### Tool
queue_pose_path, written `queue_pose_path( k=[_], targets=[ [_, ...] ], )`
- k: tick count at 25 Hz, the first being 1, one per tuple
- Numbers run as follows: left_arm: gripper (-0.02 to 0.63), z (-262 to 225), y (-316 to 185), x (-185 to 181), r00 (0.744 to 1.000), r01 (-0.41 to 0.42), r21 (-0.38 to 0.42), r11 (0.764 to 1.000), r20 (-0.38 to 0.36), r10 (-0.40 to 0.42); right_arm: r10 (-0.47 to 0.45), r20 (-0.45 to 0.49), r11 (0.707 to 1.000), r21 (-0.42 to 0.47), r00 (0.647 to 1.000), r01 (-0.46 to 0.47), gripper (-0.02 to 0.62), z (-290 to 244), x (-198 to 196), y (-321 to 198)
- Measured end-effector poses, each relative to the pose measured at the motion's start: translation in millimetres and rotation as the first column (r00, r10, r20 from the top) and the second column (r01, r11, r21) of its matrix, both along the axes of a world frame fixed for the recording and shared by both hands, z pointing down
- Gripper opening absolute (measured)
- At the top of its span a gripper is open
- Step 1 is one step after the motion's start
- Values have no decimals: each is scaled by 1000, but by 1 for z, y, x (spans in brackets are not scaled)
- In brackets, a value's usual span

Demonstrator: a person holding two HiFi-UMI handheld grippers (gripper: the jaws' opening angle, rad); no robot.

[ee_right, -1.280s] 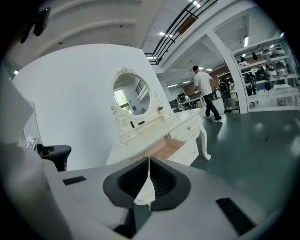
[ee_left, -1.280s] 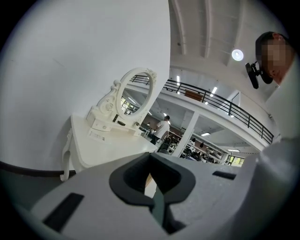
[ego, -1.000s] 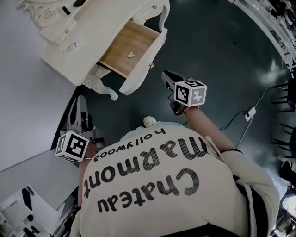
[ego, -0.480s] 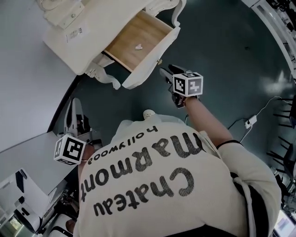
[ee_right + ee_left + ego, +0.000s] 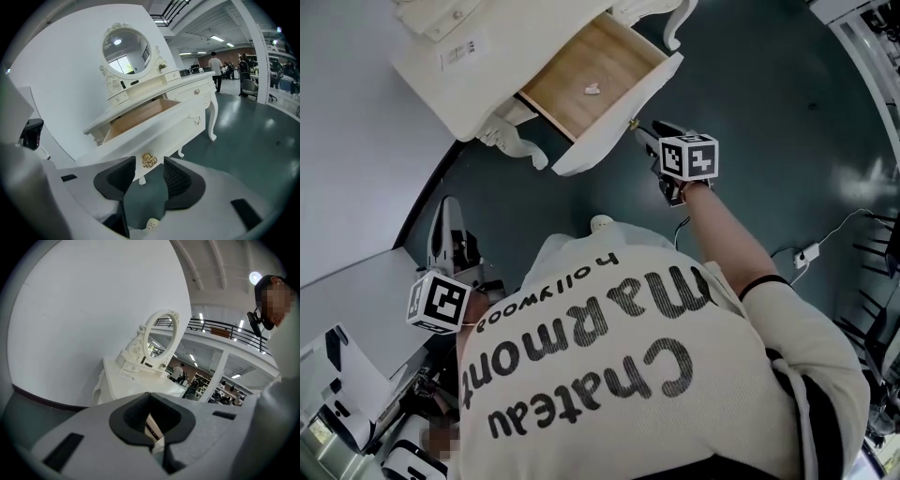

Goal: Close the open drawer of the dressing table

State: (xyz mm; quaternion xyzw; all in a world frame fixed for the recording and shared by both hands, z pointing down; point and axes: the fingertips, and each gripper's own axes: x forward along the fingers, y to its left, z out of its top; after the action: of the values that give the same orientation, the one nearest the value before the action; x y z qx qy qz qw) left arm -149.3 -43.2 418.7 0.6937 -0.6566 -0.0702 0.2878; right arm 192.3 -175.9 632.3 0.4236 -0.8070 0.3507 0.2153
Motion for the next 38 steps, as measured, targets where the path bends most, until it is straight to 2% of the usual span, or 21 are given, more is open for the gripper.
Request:
queue_pose_path(
  k=[11, 17, 21, 30, 38],
  targets=[
    [8, 5, -1, -6, 1000, 22, -30, 999, 11, -22, -123, -73, 992, -16, 990, 122, 201, 23, -19, -9],
    [8, 9, -12, -3, 1000, 7, -36, 999, 5, -7, -156, -107, 988, -29, 982, 154, 146, 30, -23, -16],
    [8, 12, -16, -4, 1000, -3, -41, 999, 9, 4, -150, -115, 988, -40, 982, 146, 144, 33, -25, -16],
    [8, 20, -6, -24, 998, 61, -64, 996, 1, -61, -99, -136, 995, -39, 986, 94, 138, 35, -25, -19],
    [8, 17, -9, -34, 997, 80, -30, 996, -8, -80, -107, -168, 994, -53, 980, 99, 137, 36, -31, -24]
  ],
)
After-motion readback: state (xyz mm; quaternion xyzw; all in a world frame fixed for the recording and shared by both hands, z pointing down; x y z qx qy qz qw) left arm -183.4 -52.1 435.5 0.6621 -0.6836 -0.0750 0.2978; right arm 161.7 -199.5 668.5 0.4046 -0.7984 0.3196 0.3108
